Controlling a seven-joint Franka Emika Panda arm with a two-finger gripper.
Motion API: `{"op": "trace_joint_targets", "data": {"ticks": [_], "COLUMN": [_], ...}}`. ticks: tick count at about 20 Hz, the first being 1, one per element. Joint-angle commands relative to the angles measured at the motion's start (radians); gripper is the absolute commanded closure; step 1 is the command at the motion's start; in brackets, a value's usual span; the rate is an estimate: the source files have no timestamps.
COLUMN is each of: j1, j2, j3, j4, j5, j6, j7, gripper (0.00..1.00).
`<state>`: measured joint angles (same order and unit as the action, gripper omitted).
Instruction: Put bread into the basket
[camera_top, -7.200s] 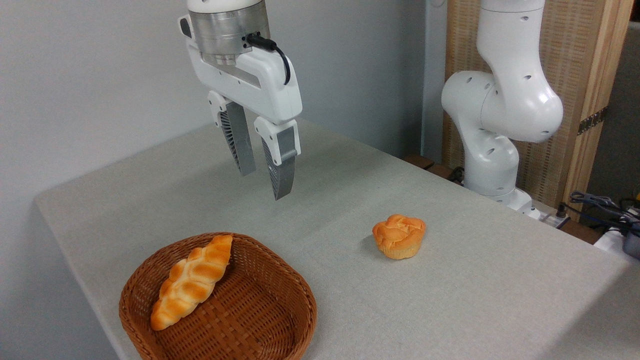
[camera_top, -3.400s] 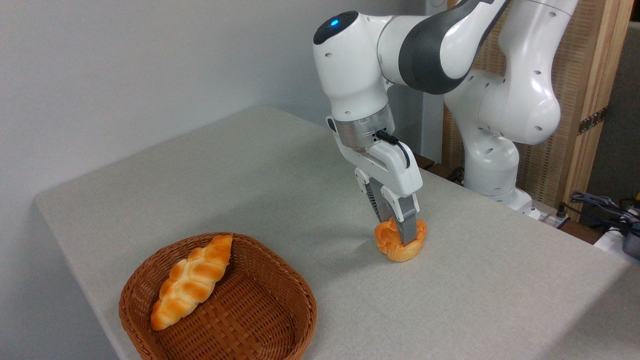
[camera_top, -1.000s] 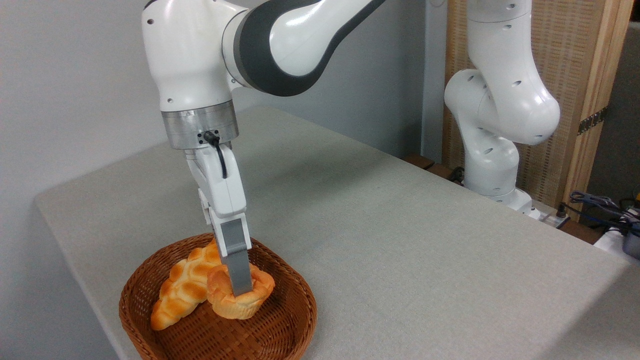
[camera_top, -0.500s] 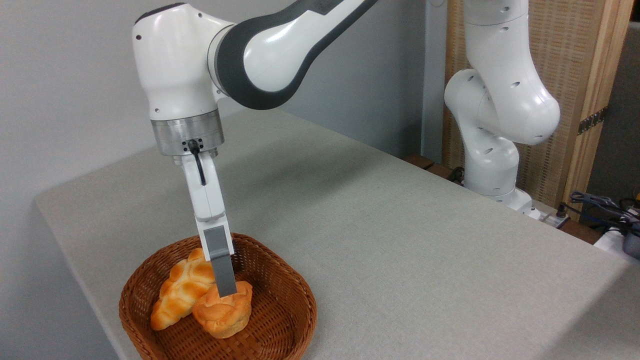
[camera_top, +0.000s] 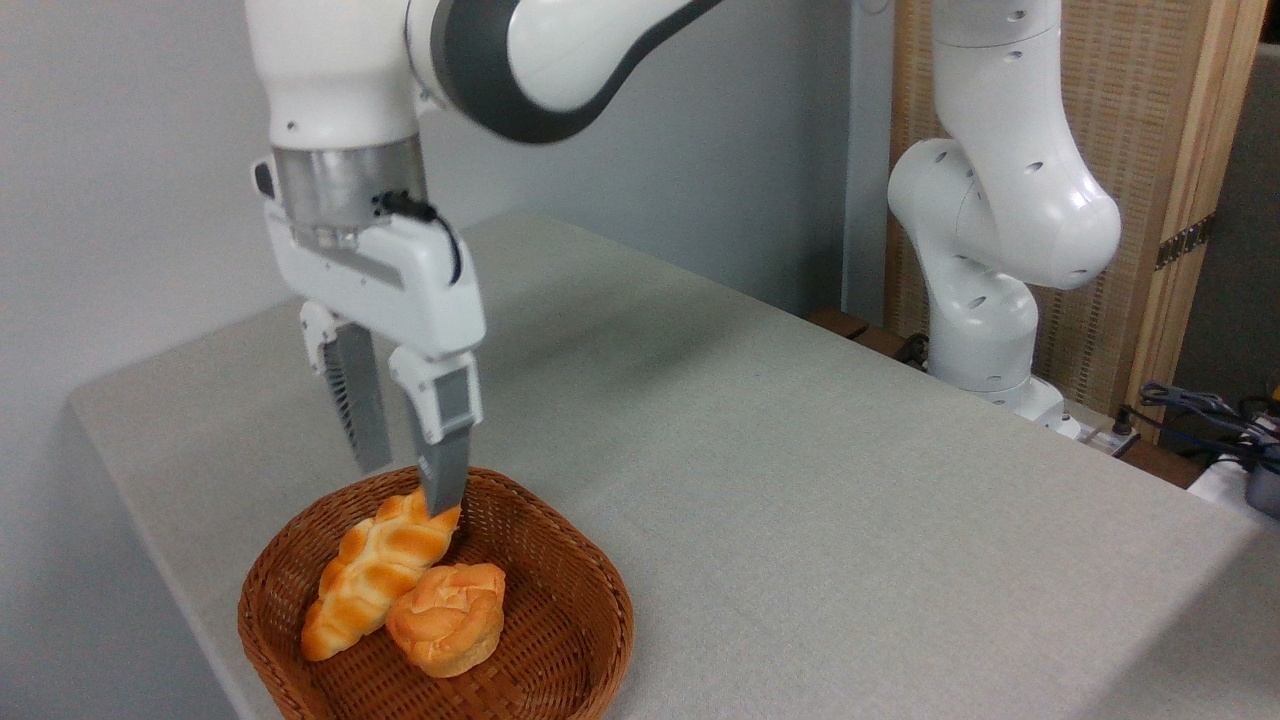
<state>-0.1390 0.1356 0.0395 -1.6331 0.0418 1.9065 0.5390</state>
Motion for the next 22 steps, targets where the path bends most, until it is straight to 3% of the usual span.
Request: {"op": "trace_joint_targets", "data": {"ticks": [1, 4, 10, 22], "j1": [0.029, 0.041, 0.044, 0.052], "j2": [-0.053, -0.103, -0.140, -0.157], "j3": [0.006, -0.004, -0.004, -0.043], "j4": [0.074, 0.064, 0.047, 0.010], "j5": [-0.086, -0.091, -0.091, -0.091], "j6": [-0.189, -0.242, -0.245, -0.282], "j7": [-0.007, -0.001, 0.028, 0.058], "gripper": [0.00, 0.00, 0.00, 0.00]}}
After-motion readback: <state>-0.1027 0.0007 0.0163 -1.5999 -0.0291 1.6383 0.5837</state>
